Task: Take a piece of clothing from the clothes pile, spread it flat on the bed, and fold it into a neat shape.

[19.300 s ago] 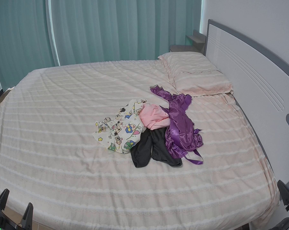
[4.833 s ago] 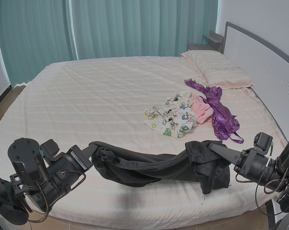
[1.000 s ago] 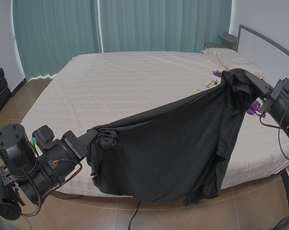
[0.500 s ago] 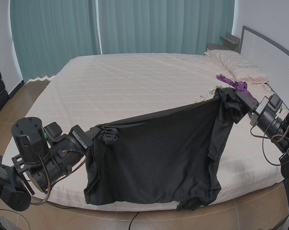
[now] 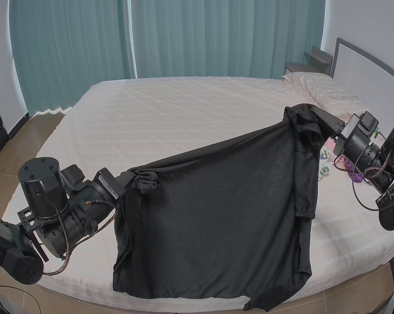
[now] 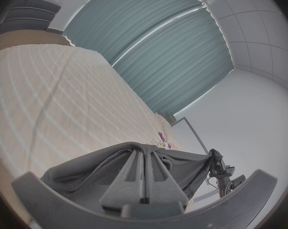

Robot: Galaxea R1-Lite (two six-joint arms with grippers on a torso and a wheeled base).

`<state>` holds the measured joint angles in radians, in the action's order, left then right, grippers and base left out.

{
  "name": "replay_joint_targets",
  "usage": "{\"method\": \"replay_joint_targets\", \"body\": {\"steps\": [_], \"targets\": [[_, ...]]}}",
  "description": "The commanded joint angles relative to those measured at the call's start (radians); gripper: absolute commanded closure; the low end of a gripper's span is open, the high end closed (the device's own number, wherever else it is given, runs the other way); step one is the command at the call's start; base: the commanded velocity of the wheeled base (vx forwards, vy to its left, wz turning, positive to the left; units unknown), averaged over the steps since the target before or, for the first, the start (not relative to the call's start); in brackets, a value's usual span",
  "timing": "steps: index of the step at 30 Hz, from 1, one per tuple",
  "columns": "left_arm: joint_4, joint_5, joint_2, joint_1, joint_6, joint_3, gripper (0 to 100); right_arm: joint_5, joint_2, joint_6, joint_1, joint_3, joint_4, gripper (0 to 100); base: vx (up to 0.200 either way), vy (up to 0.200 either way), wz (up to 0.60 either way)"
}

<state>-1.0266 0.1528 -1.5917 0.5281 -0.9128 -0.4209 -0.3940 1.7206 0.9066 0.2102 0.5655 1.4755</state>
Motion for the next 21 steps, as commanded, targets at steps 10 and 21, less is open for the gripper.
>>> {"method": "replay_joint_targets", "body": {"steps": [10, 21], "targets": [[-0.018, 0.007, -0.301, -0.085, 0.052, -0.157, 100, -0.003, 0.198, -0.012, -0.003, 0.251, -0.144, 100, 0.1, 0.0, 0.0], [-0.02, 0.01, -0.491, -0.119, 0.046, -0.286, 100, 0.0, 0.386, -0.031, -0.003, 0.369, -0.201, 100, 0.0, 0.0, 0.0]]}}
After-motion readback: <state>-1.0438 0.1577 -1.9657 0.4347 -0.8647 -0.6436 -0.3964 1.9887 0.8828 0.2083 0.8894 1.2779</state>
